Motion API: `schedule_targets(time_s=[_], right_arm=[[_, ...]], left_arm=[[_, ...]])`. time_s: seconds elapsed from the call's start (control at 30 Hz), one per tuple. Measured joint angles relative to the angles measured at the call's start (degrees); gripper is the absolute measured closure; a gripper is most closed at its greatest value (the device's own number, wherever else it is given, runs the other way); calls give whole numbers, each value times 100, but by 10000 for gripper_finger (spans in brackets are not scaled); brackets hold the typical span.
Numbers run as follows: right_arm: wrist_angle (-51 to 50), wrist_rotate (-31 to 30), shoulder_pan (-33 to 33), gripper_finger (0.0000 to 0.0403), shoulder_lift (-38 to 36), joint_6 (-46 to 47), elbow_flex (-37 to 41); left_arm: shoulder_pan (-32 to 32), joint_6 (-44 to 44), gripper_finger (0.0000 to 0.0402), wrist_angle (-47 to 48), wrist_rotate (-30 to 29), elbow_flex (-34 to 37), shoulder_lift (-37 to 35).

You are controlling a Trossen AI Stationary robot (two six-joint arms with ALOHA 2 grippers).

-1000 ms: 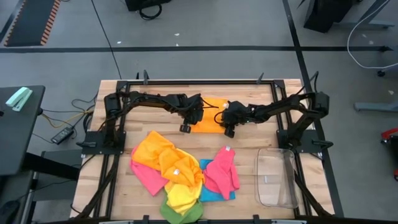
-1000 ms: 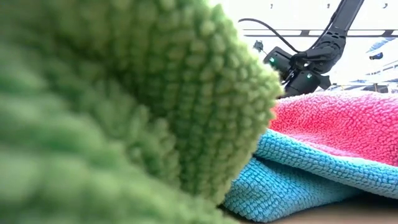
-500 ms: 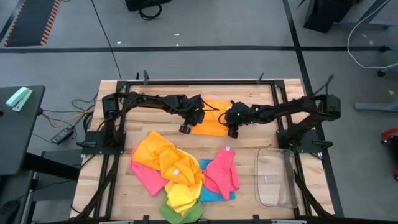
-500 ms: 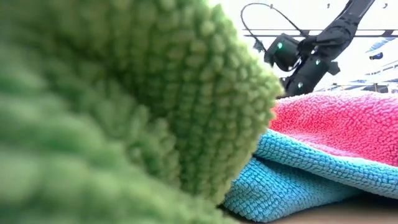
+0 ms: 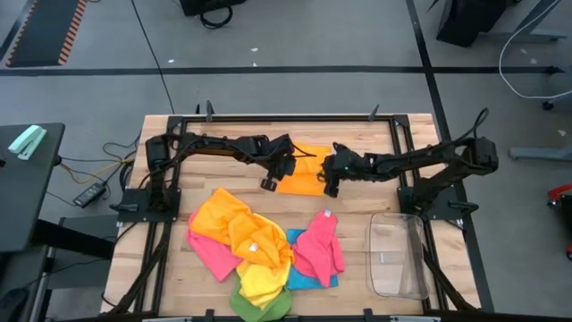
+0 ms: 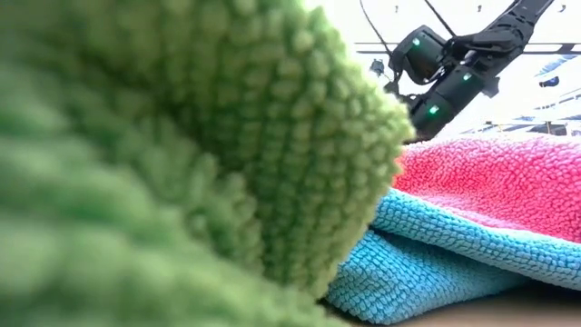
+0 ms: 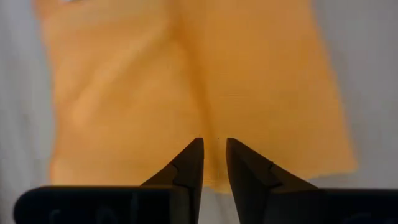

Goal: Fold microfiber towels
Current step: Fold the orange towel

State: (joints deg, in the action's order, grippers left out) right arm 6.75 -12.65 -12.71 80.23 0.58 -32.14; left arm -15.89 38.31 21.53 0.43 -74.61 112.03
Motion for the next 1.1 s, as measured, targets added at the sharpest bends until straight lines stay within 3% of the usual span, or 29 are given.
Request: schedule_targets(time_s=[0.43, 0.57, 0.9, 1.1], right_arm=[[-26, 223, -1658, 205, 96, 1252, -9], [-220, 245, -1796, 205, 251, 1473, -112], [-1783, 35, -1945, 205, 1255, 1845, -1490], [-1855, 176, -2068, 205, 1580, 1772, -1659]], left_arm=[[308, -194, 347, -68, -19, 0, -2], [424, -167, 351, -158, -16, 0, -2], [467, -344, 347, -68, -20, 0, -2], [467, -358, 357, 115, -18, 0, -2]])
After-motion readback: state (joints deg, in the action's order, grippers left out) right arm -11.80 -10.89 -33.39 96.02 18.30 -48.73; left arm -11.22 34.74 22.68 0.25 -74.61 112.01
